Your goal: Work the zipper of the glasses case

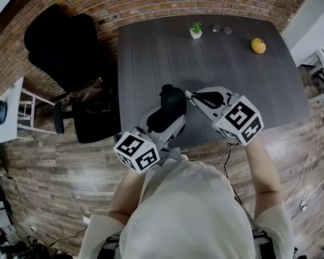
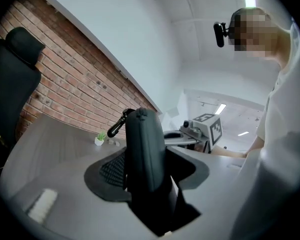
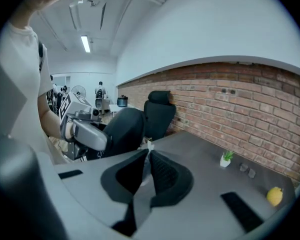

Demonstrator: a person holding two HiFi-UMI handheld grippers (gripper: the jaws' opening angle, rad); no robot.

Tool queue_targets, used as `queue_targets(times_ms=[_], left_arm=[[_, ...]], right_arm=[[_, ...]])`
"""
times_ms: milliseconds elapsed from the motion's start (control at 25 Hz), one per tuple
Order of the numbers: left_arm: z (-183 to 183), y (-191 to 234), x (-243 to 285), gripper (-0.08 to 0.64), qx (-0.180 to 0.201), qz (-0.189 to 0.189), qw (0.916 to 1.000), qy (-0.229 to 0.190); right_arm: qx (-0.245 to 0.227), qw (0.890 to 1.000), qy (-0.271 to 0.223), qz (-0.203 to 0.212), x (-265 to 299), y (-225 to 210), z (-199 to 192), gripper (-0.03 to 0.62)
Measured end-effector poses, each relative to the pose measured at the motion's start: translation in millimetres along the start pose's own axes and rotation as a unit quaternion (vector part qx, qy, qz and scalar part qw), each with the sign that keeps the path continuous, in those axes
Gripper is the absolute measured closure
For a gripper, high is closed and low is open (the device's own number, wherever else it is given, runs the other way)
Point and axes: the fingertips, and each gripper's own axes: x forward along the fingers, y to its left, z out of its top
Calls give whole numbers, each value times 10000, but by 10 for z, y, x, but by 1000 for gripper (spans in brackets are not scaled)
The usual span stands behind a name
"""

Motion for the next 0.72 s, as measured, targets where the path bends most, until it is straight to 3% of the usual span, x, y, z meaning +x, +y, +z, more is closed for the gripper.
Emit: queue_targets(times_ms=[720], left_arm=[[445,327,37,319,-691,256,9950,-678]], right_arm=[[542,9983,-13,194,241,590,-397,580]])
